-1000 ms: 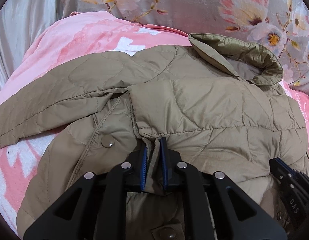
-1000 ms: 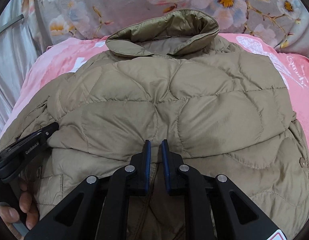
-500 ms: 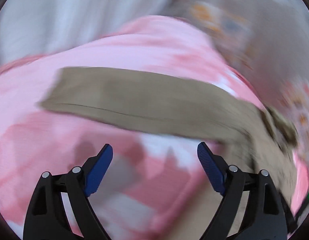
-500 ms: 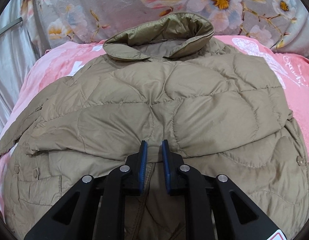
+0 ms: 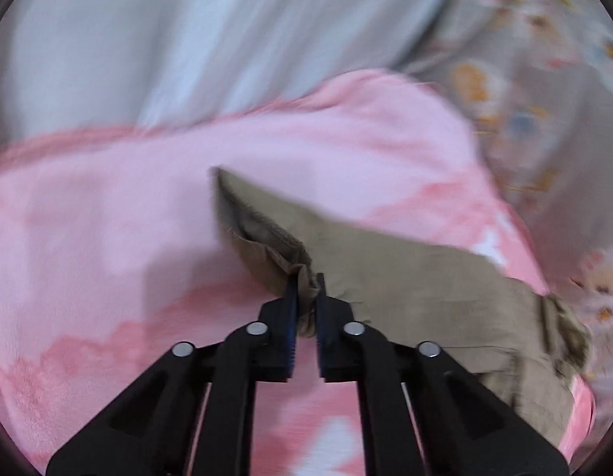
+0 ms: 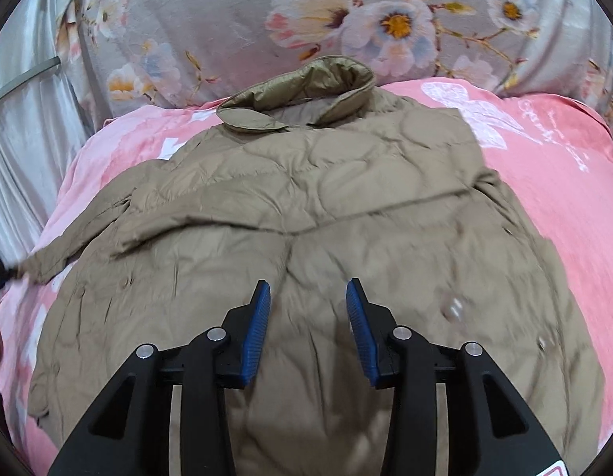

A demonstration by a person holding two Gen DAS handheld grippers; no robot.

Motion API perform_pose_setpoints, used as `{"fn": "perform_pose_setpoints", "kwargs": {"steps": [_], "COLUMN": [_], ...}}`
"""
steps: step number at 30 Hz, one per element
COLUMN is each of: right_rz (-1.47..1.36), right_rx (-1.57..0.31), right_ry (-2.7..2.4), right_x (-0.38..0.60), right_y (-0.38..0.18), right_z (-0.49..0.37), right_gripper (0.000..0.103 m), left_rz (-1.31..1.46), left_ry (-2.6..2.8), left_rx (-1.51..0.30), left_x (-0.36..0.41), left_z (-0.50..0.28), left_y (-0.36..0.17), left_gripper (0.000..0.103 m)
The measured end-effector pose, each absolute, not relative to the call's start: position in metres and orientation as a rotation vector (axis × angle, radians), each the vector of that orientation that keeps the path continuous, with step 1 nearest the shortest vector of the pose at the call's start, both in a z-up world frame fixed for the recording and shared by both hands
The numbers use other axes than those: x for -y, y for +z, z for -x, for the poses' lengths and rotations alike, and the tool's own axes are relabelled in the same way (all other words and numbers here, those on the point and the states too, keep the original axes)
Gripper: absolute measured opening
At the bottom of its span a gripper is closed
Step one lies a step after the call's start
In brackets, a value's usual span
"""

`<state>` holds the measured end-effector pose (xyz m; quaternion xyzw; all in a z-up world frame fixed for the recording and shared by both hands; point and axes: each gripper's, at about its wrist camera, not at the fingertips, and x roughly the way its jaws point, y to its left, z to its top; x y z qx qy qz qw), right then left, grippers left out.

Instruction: Fold large clothes

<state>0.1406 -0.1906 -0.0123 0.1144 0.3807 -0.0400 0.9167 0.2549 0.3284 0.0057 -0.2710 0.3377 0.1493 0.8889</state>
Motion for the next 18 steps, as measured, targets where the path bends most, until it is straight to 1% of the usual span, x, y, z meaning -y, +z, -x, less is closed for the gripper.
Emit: {"fn": "perform_pose_setpoints", "kwargs": {"steps": [4, 8, 10, 13, 15, 18], "right_rz": [-0.225, -0.250, -0.269, -0.305, -0.333, -0.365], "right_rx": [-0.781, -0.787, -0.790, -0.795, -0.798, -0.794], "right_ry": [-0.116, -0.141, -0.158, -0.185, -0.206, -0.215], "right_x": [0.198, 0.213, 0.224, 0.242, 0.256, 0.271], "right_y": [-0.012, -0.015, -0.015, -0.016, -0.017, -0.017], "right_z": [-0.117, -0.095, -0.085, -0.072, -0.063, -0.052], "right_gripper": [0.043, 0.043, 0.044, 0.044, 0.044, 0.044], "left_rz": [0.431, 0.314, 0.276, 0.221, 0.176, 0.135], "left_ry": [0.102, -0.104, -0.198, -0.326, -0.382, -0.452], "left_rx": [-0.564, -0.480, -0.487, -0.518, -0.547, -0.615], "left_x": [-0.241, -0.138, -0.091, -0.018, 0.033, 0.089], "left_z": [-0.265, -0.270, -0.270, -0.273, -0.276, -0.279], "left_y": [0.088, 0.148, 0.160, 0.164, 0.155, 0.130], "left_gripper": [0.003, 0.003, 0.003, 0.003, 0.003, 0.003]}}
